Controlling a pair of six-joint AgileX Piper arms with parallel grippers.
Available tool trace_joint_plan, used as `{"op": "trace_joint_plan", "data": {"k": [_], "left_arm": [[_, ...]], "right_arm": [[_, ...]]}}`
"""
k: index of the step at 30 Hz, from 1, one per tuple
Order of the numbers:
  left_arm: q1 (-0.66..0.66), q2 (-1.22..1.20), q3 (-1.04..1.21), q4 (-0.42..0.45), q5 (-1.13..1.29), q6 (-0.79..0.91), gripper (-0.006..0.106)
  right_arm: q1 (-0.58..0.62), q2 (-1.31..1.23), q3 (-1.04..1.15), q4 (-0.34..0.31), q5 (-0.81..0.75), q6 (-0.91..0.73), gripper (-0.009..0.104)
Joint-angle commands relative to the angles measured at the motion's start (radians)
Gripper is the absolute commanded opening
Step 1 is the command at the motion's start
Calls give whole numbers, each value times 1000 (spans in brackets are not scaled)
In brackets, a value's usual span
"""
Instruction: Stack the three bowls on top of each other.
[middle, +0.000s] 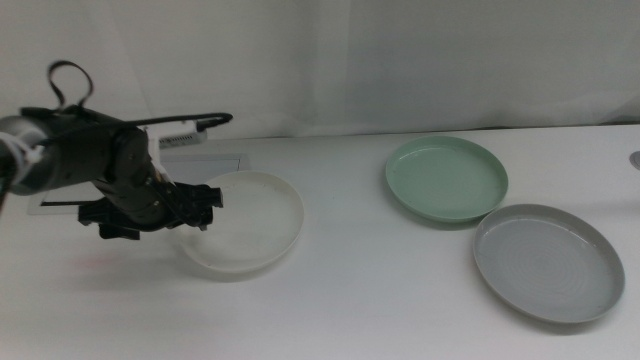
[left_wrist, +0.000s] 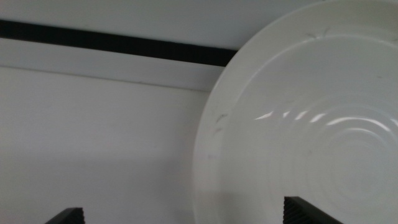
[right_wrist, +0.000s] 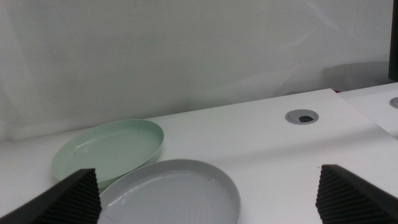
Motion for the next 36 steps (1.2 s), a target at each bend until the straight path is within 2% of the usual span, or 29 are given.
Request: {"op": "trace_joint_plan", "data": {"k": [1, 9, 13, 16, 18, 20, 21, 28, 36], "left_arm": [[-11, 40, -23, 2, -21, 3, 82], [-11, 100, -53, 0, -37, 3, 82], [-11, 100, -53, -9, -37, 3, 70], [-11, 100, -53, -16, -35, 0, 50], [-11, 100, -53, -38, -35, 0, 31], [-11, 100, -53, -45, -35, 0, 5], [-11, 100, -53, -45, -37, 2, -3], [-11, 100, -53, -45, -47, 2, -3], [-11, -21, -55, -43, -41, 23, -3]], "right_arm": [[4, -32, 39, -2, -12, -3, 94], [4, -32, 39, -2, -12, -3, 94], [4, -32, 39, -2, -14, -3, 94], [4, -32, 39, -2, -14, -3, 94], [4, -32, 39, -2, -14, -3, 94], [4, -32, 39, -2, -14, -3, 94], [4, -32, 39, -2, -14, -3, 94], [4, -32, 39, -2, -14, -3, 94], [4, -32, 39, -2, -14, -3, 94]]}}
